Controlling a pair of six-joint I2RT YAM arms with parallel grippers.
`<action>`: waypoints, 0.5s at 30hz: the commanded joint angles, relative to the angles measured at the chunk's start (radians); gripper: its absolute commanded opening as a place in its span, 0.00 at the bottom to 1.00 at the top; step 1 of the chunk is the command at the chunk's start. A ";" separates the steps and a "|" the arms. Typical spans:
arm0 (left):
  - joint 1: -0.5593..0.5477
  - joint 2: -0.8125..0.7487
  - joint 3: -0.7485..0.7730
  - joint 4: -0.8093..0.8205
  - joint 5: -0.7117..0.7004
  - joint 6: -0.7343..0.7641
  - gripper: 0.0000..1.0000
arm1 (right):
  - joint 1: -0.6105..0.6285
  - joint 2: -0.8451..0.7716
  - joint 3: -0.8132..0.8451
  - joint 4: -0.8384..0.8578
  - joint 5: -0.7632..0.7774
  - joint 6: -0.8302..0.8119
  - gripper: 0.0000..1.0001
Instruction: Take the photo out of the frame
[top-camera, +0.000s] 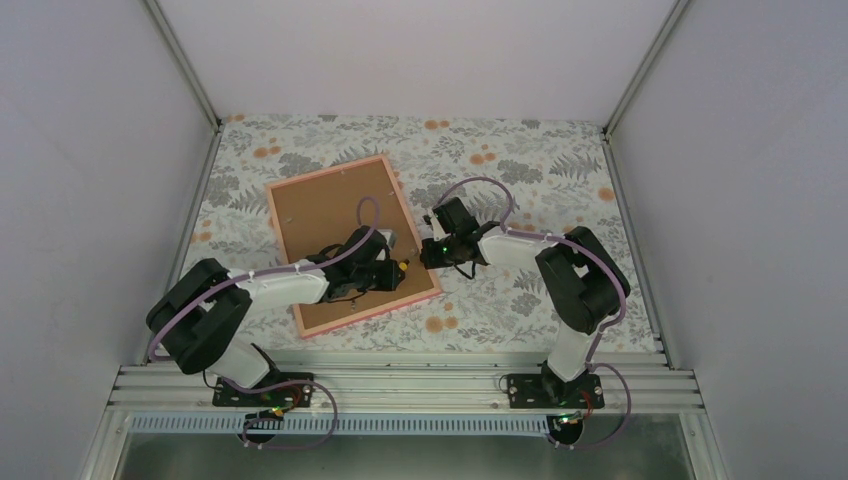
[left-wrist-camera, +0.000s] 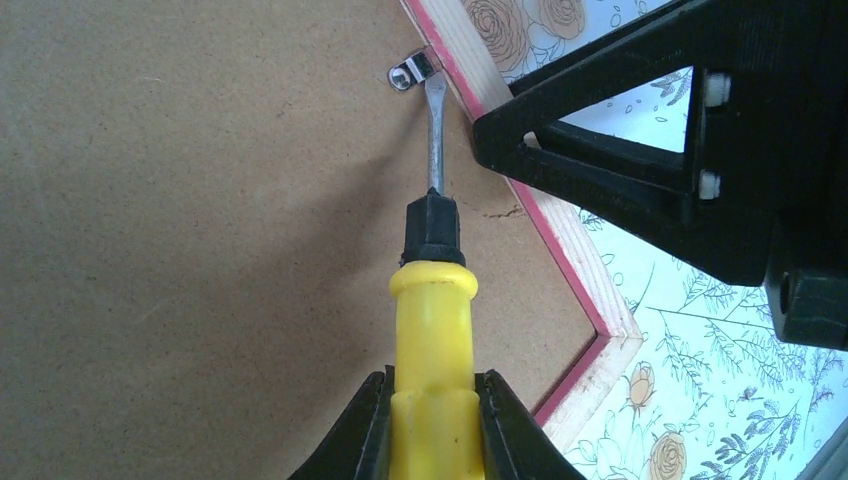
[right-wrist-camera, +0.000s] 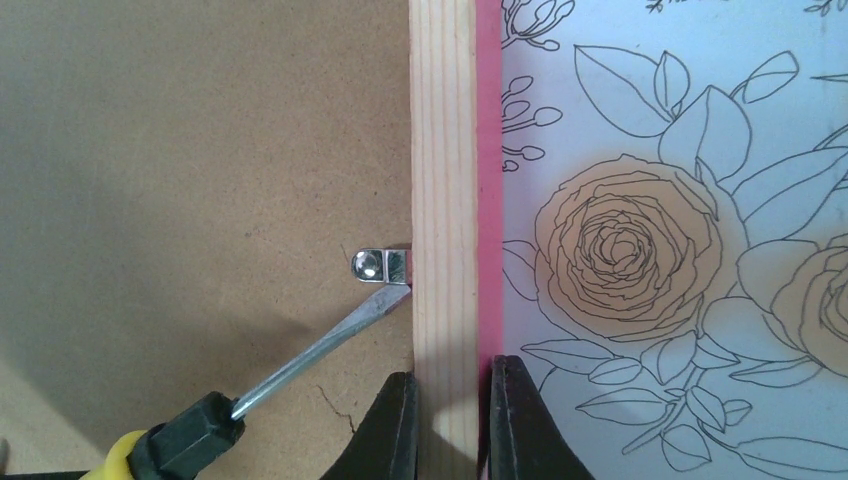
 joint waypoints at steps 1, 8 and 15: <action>0.000 0.016 0.016 -0.008 -0.067 -0.008 0.02 | 0.023 -0.001 -0.033 -0.043 -0.027 0.009 0.04; -0.001 0.021 0.013 -0.016 -0.097 -0.026 0.02 | 0.023 -0.008 -0.040 -0.043 -0.022 0.008 0.04; 0.002 0.011 -0.009 -0.001 -0.135 -0.061 0.02 | 0.023 -0.010 -0.042 -0.043 -0.022 0.011 0.04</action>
